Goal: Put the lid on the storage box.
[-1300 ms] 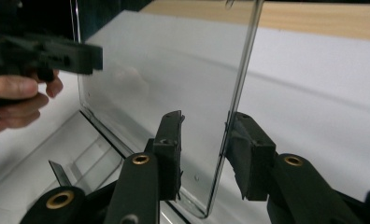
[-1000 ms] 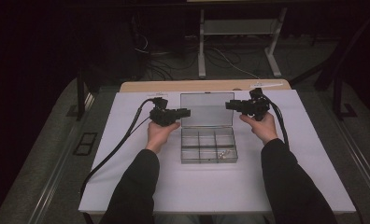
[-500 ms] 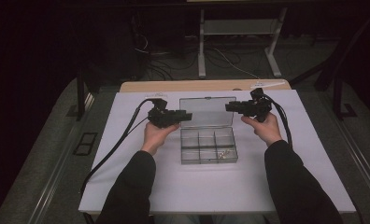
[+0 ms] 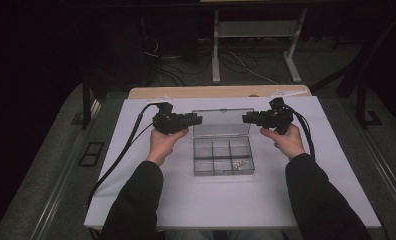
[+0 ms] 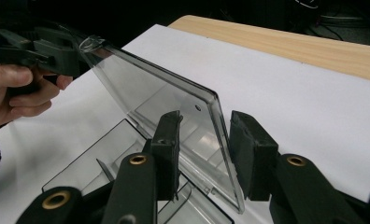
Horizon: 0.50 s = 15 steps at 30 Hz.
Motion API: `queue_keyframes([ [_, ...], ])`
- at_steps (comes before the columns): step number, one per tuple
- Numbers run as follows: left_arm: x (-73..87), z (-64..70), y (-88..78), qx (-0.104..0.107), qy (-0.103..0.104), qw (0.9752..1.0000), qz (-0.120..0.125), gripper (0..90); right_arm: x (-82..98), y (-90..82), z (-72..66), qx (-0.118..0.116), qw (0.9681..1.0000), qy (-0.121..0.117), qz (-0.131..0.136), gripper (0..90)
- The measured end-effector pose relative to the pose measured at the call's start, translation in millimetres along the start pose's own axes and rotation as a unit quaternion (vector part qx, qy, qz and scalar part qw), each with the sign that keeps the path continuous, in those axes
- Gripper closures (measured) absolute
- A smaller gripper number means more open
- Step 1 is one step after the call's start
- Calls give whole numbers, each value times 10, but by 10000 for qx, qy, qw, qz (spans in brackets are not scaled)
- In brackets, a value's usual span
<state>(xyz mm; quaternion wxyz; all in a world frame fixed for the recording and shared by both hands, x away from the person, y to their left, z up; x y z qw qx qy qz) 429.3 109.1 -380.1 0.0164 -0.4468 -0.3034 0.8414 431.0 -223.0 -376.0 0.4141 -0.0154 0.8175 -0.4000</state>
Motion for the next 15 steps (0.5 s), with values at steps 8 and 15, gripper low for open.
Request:
queue_keyframes([
  [8, 41, 96, -21, -50, 212, 9998, 26, 578, 50, -47, -54, 35, 9999, -107, -84, 617],
  [15, 75, 168, -31, -51, 361, 9993, 40, 612, 99, -88, -116, -39, 9998, -149, -142, 547],
])
Point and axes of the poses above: each handheld gripper's, and its own axes: y roughly forward along the jaws, x roughly out of its underside, z roughly to its right, the point moved 2 cm from there along y, roughly forward along the jaws, and after that the axes turned 14 degrees about -z, right-handed, at the moved point
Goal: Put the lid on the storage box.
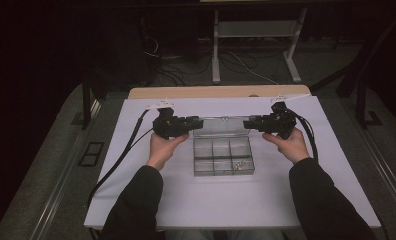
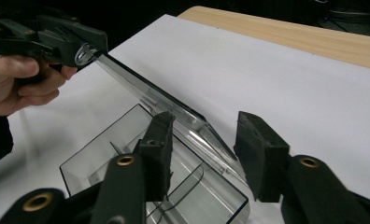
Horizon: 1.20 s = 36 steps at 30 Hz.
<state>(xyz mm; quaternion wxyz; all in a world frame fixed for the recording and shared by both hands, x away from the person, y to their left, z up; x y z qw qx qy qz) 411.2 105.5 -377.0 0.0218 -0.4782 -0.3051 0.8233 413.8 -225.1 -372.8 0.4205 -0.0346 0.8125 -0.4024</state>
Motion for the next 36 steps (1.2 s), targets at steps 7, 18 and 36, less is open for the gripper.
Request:
queue_keyframes([
  [7, 83, 47, -22, 94, 77, 9999, 64, 592, -10, -86, -119, -101, 9998, -167, 92, 449],
  [18, 169, 141, -29, 14, 327, 9995, 38, 570, -23, -201, -347, -459, 9964, -676, 221, 398],
  [36, 379, 262, -34, -231, 783, 9965, 163, 529, -4, -210, -227, -56, 9998, -133, 151, 769],
])
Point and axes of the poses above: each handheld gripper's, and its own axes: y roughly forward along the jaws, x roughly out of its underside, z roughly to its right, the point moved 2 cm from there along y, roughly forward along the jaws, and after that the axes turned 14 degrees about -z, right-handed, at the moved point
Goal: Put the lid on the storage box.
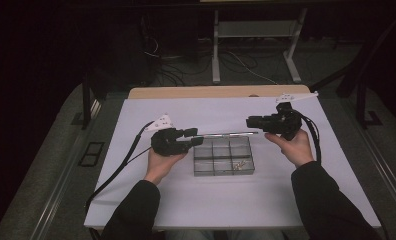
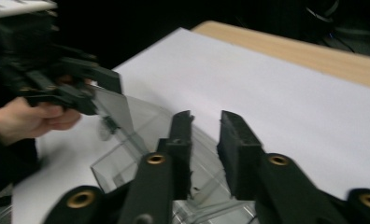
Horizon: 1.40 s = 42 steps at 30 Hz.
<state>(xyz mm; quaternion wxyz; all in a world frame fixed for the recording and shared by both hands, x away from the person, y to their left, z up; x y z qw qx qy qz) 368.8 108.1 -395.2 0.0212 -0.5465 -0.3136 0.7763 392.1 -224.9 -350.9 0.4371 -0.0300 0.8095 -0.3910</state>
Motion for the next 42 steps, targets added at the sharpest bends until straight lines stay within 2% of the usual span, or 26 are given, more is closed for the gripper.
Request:
queue_keyframes([
  [4, 38, 31, -8, -61, 90, 9999, -4, 513, 48, 104, 16, 131, 9996, 95, -228, 824],
  [11, 112, 69, -41, -136, -144, 9998, -48, 443, 144, 186, 4, 119, 9992, 161, -333, 845],
  [13, 141, 83, -45, -159, -183, 9996, -146, 435, 174, 196, -11, 93, 9992, 162, -340, 846],
  [24, 265, 243, -5, -381, -127, 9974, -601, 387, 345, 240, -107, 112, 9993, 91, -354, 845],
  [34, 447, 249, -18, -441, -287, 9950, -844, 377, 497, 273, -148, 76, 9992, 165, -360, 845],
  [42, 535, 285, 22, -446, -271, 9930, -1063, 374, 591, 326, -174, 116, 9990, 182, -399, 845],
])
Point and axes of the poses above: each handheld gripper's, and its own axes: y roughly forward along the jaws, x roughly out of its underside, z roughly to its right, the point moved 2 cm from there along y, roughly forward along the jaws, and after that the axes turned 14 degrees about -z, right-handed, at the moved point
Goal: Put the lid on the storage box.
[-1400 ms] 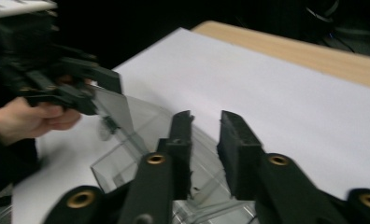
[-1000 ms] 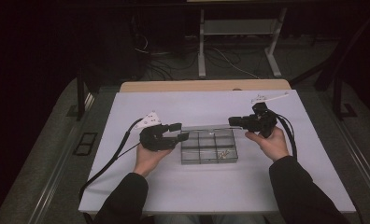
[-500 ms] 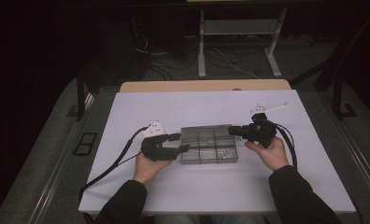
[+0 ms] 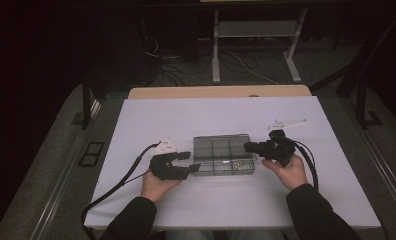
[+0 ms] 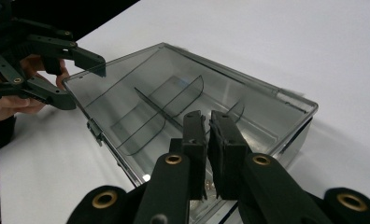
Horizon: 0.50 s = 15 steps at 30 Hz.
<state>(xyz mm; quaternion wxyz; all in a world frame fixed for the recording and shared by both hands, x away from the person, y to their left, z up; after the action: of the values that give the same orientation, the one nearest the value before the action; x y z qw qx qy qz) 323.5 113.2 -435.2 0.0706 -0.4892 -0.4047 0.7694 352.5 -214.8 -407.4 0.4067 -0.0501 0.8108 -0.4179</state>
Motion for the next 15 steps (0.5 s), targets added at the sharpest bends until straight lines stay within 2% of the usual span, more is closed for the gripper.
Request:
queue_keyframes([
  [8, 71, 2, 58, -57, 57, 9997, -234, 373, 63, 70, -32, 53, 10000, 11, -66, 843],
  [15, 116, 17, -11, 18, -45, 9999, -166, 374, 90, 56, -52, 28, 10000, 45, -34, 832],
])
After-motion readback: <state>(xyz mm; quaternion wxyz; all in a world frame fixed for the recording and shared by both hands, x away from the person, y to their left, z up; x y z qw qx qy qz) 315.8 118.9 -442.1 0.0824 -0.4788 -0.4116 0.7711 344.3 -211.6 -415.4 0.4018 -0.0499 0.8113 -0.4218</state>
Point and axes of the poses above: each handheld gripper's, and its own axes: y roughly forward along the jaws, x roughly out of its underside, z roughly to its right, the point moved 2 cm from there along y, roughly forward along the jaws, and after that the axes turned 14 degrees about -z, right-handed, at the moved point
